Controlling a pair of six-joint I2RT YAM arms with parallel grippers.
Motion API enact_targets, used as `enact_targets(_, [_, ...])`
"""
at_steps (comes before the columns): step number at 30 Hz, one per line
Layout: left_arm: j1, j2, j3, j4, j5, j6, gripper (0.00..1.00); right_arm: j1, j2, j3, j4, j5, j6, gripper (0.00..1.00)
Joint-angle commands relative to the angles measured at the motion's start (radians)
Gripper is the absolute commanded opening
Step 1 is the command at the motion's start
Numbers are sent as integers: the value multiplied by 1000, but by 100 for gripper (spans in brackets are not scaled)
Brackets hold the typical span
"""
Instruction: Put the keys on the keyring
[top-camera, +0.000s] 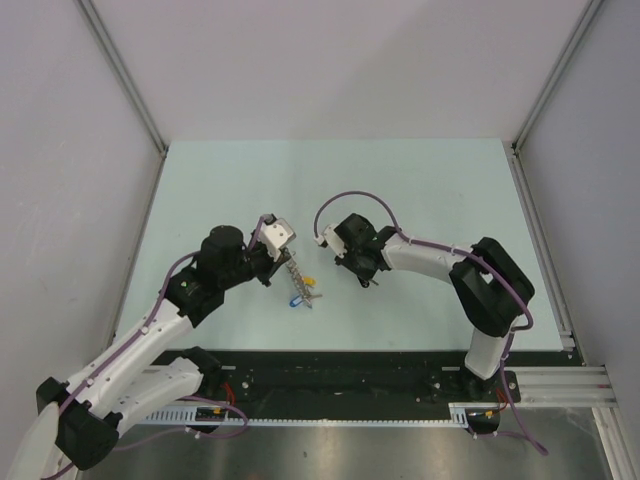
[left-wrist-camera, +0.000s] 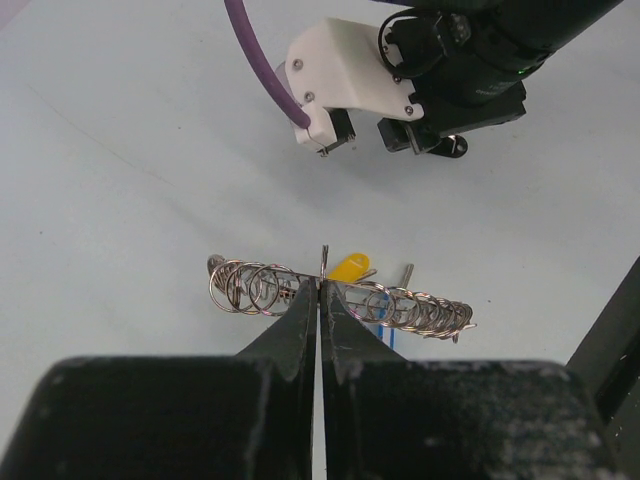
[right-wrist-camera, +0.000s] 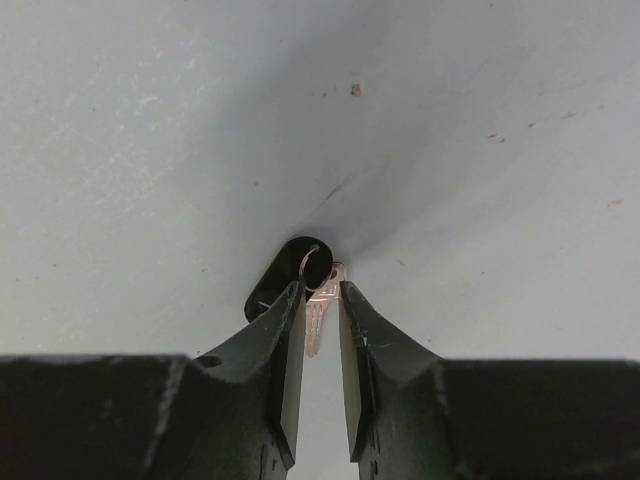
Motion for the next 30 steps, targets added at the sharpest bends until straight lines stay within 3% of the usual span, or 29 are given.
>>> enact_targets(1, [10,-19,8,35,-7,19,0,10,31,61,-57,14,-44,24])
enact_targets(17, [13,-16,8,37,2,20,0,15,118,121,-110,-24,-93,21])
enact_targets(20, [13,-15,7,37,6,20,0,13,133,124,-119,-14,-99,15])
enact_targets(24, [13,-16,7,37,6,20,0,13,124,124,-127,-13,-100,1])
enact_targets(30, [13,-16,7,37,8,20,0,1,59,124,-128,-38,-90,0])
